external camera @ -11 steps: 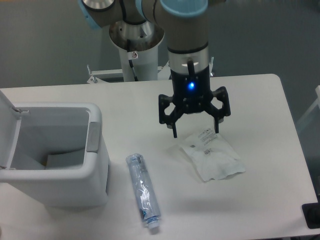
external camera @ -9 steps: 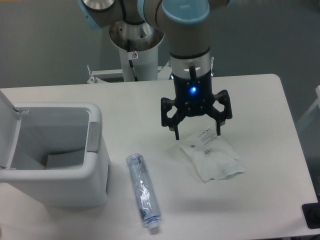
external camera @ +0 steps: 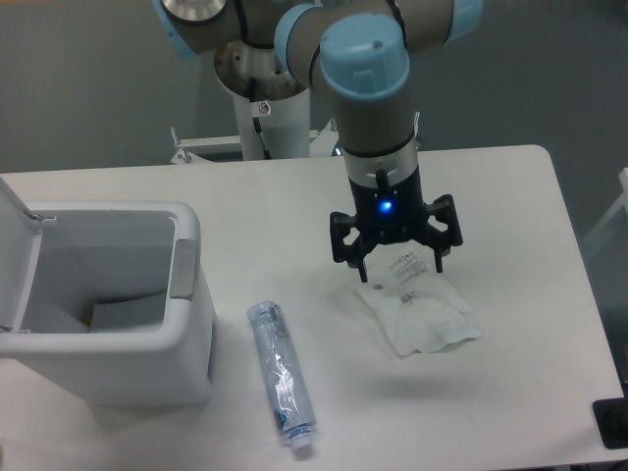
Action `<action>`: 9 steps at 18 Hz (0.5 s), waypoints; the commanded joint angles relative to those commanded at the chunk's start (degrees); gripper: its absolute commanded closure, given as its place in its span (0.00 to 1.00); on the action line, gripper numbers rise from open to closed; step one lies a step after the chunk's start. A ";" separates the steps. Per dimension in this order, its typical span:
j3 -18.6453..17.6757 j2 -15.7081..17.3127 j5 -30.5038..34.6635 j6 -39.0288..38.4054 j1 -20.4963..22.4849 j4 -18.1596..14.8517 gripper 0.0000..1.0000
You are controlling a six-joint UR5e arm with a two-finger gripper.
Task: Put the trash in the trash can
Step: 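Lower the open gripper onto the white plastic wrapper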
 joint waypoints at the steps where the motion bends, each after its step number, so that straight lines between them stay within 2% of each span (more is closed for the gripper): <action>1: -1.33 -0.17 1.66 -0.97 -0.09 0.62 0.00; 4: -2.31 -3.07 6.15 -3.16 -2.64 0.54 0.00; 9: -2.04 -7.81 6.25 -8.88 -3.70 0.89 0.00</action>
